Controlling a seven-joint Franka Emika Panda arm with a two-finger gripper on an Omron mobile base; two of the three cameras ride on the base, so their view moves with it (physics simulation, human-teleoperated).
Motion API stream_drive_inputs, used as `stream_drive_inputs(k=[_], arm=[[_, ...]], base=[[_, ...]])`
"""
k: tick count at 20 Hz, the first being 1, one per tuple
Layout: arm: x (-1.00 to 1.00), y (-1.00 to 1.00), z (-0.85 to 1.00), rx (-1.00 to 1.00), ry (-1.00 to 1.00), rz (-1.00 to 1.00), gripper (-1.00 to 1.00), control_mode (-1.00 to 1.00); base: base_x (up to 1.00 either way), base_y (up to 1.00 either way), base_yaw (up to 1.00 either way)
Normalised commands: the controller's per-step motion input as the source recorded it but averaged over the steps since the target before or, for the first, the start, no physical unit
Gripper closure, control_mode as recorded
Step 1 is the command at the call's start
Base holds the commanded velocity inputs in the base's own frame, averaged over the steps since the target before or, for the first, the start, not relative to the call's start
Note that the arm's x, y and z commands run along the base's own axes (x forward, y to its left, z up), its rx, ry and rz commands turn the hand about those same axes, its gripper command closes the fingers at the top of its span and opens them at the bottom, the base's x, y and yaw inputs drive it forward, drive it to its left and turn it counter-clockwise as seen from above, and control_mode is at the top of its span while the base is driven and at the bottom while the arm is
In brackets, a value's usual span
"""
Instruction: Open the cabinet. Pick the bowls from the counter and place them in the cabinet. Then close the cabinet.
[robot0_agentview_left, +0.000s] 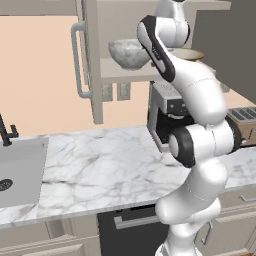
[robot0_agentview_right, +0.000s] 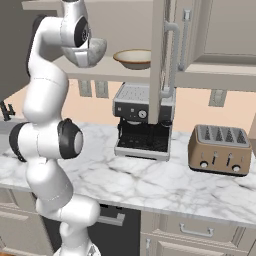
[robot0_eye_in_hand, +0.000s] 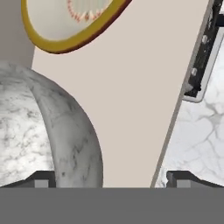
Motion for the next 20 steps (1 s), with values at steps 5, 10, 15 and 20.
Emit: stream_drive_inputs(k=[5,10,15,20], arm=[[-0.88,-0.02,0.09,0.0,-0.08,0.0,-1.0,-1.0],[-1.0,-0.01,0.25,0.0,-0.08,0.0,-1.0,-1.0],[-1.0,-0.13,0.33,0.02,0.0,0.0,-1.0,-1.0],[-1.0,-0.49,0.57,0.07,0.0,0.0,-1.0,-1.0]], base=[[0.0,0.0,0.0],[0.0,0.0,0.0],[0.0,0.0,0.0],[0.0,0.0,0.0]])
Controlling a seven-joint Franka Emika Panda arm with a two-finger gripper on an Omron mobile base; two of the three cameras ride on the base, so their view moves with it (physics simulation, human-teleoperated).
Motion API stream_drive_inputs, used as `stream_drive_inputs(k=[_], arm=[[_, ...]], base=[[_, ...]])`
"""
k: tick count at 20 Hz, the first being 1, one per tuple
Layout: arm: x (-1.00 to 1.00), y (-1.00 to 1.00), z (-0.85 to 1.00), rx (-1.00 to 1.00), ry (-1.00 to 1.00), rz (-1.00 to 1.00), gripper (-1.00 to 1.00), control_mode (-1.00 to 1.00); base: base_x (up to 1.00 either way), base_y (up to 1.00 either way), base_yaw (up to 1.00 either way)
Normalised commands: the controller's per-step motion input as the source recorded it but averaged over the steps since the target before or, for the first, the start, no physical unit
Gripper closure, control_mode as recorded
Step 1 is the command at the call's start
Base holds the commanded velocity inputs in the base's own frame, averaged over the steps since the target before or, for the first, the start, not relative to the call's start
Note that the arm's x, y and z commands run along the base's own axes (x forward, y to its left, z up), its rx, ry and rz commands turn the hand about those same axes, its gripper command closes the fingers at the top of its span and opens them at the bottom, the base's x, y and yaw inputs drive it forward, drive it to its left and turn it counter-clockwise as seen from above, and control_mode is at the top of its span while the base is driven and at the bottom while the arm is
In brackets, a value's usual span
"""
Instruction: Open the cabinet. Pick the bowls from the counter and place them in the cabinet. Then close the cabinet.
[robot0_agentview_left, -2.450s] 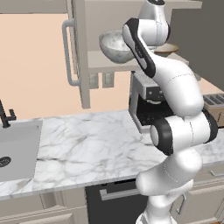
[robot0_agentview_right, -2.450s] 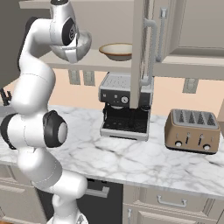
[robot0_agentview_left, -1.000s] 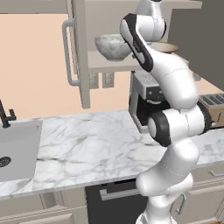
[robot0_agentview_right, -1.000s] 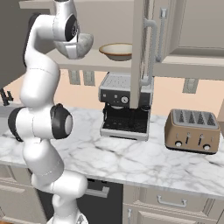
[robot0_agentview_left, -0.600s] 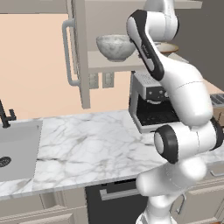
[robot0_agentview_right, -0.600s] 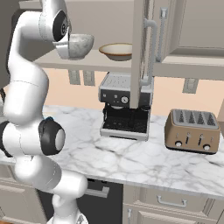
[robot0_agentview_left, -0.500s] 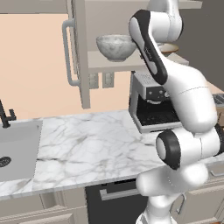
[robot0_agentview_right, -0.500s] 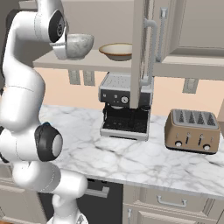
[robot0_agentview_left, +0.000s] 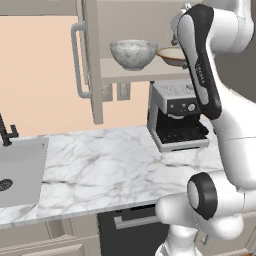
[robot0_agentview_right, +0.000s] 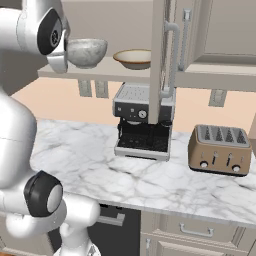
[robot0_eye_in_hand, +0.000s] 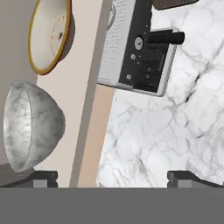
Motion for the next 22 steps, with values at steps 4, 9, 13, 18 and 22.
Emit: stream_drive_inputs(k=[4,9,13,18,22], arm=[[-1.0,-0.86,0.66,0.13,-0.02,0.0,-1.0,-1.0],[-1.0,-0.47,0.08,0.09,0.0,0.0,-1.0,-1.0],[-1.0,-0.35,-0.68,-0.01,-0.02,0.0,-1.0,-1.0],[-1.0,0.06,-1.0,-0.16,-0.23,0.01,-1.0,-1.0],[-1.0,0.61,-1.0,-0.26,-0.48,0.08,-1.0,-1.0]], base=[[0.0,0.0,0.0],[0.0,0.0,0.0],[0.0,0.0,0.0],[0.0,0.0,0.0],[0.0,0.0,0.0]])
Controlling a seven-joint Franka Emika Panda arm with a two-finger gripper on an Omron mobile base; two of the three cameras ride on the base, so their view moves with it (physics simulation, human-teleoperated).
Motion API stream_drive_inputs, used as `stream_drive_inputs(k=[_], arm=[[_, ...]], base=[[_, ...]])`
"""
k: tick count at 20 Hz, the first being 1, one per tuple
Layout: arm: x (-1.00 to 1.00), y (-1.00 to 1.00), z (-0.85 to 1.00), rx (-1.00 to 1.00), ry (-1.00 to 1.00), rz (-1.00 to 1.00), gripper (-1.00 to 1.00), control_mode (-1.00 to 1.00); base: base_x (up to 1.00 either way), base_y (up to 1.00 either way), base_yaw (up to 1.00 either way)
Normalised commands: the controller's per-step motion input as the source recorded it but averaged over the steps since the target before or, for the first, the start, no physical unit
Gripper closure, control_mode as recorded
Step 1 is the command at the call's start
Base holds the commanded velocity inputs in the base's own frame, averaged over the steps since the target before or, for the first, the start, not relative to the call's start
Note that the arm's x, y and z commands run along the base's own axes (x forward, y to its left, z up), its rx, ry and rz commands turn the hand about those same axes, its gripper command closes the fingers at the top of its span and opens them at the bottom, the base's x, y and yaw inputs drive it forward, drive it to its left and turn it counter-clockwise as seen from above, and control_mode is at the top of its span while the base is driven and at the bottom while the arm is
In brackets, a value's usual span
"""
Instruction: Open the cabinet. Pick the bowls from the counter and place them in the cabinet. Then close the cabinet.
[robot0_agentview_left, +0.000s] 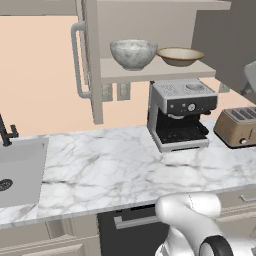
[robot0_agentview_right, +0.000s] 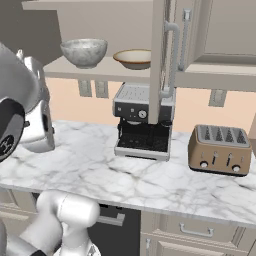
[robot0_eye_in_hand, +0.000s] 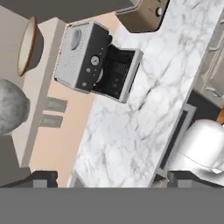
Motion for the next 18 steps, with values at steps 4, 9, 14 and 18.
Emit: stream_drive_inputs(k=[4,9,14,18], arm=[[0.33,0.77,-1.0,-0.25,-0.3,0.16,-1.0,-1.0],[1.0,0.01,-1.0,-0.04,-0.49,0.13,-1.0,-1.0],[0.82,-0.33,-0.93,0.0,-0.79,0.13,-1.0,-1.0],[0.03,-0.84,-0.32,0.18,-0.49,0.12,-1.0,-1.0]], base=[[0.0,0.0,0.0],[0.0,0.0,0.0],[0.0,0.0,0.0],[0.0,0.0,0.0]])
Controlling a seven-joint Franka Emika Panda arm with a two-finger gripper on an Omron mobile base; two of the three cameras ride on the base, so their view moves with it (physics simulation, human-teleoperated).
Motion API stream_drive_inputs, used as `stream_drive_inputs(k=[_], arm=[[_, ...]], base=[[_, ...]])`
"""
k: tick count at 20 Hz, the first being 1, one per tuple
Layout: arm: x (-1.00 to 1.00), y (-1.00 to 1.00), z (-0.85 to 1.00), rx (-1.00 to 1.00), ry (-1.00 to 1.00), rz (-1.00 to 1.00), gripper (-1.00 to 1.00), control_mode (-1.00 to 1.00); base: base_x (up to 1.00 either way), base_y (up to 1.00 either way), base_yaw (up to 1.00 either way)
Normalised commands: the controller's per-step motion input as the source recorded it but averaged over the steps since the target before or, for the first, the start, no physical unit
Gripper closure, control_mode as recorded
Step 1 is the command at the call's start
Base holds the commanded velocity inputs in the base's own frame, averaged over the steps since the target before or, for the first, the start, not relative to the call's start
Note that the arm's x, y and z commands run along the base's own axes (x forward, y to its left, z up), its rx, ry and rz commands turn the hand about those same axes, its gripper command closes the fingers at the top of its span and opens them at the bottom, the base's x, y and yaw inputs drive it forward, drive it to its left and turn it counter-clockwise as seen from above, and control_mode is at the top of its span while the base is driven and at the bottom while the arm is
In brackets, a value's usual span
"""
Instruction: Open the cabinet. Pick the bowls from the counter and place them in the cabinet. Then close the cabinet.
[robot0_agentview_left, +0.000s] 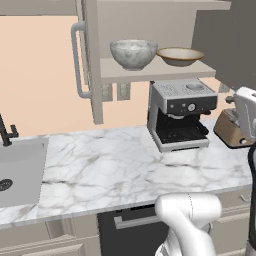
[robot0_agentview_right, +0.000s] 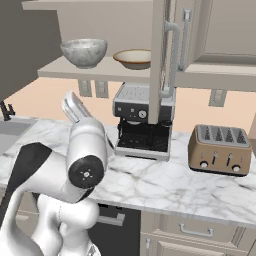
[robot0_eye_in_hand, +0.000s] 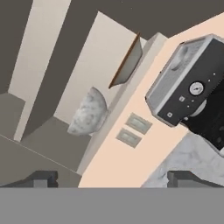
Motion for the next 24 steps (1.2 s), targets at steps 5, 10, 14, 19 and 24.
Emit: stream_drive_inputs(k=[5,10,14,19,24], arm=[[-0.56,-0.84,-0.59,0.27,-0.37,0.12,-1.0,-1.0],[-0.92,-0.64,-0.65,0.27,-0.45,0.09,-1.0,-1.0],[-0.75,-0.39,-0.05,0.28,-0.29,0.01,-1.0,-1.0],[0.17,-0.4,0.0,0.19,-0.05,0.0,-1.0,-1.0],[0.71,-0.42,0.0,0.12,0.0,0.0,-1.0,-1.0]], base=[[0.0,0.0,0.0],[0.0,0.0,0.0],[0.0,0.0,0.0],[0.0,0.0,0.0],[0.0,0.0,0.0]])
